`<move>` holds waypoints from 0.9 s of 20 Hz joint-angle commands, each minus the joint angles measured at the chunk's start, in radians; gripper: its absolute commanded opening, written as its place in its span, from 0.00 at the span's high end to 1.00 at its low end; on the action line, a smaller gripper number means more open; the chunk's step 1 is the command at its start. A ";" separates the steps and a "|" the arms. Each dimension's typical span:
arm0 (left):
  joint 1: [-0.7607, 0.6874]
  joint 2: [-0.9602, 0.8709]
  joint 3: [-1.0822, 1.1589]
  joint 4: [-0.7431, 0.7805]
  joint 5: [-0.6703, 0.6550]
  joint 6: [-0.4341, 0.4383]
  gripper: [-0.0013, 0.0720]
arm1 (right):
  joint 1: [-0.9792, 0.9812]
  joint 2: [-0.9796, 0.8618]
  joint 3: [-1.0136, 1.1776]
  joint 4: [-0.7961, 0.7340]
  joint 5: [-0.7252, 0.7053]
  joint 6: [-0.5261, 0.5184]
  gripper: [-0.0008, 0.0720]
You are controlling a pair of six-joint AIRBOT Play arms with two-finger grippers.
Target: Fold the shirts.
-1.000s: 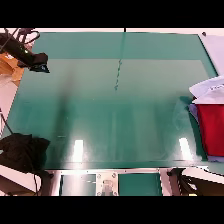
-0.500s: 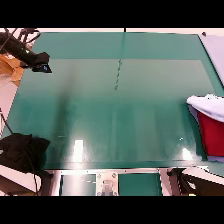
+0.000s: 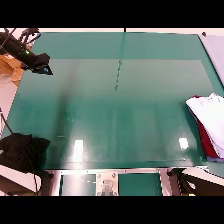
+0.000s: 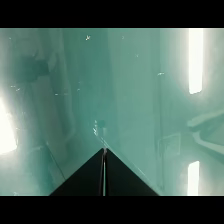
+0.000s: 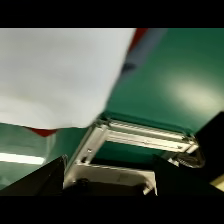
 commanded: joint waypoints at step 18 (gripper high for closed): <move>-0.109 0.453 -0.631 -0.119 0.220 0.063 0.96 | 1.022 0.251 0.028 0.314 -0.240 0.044 0.97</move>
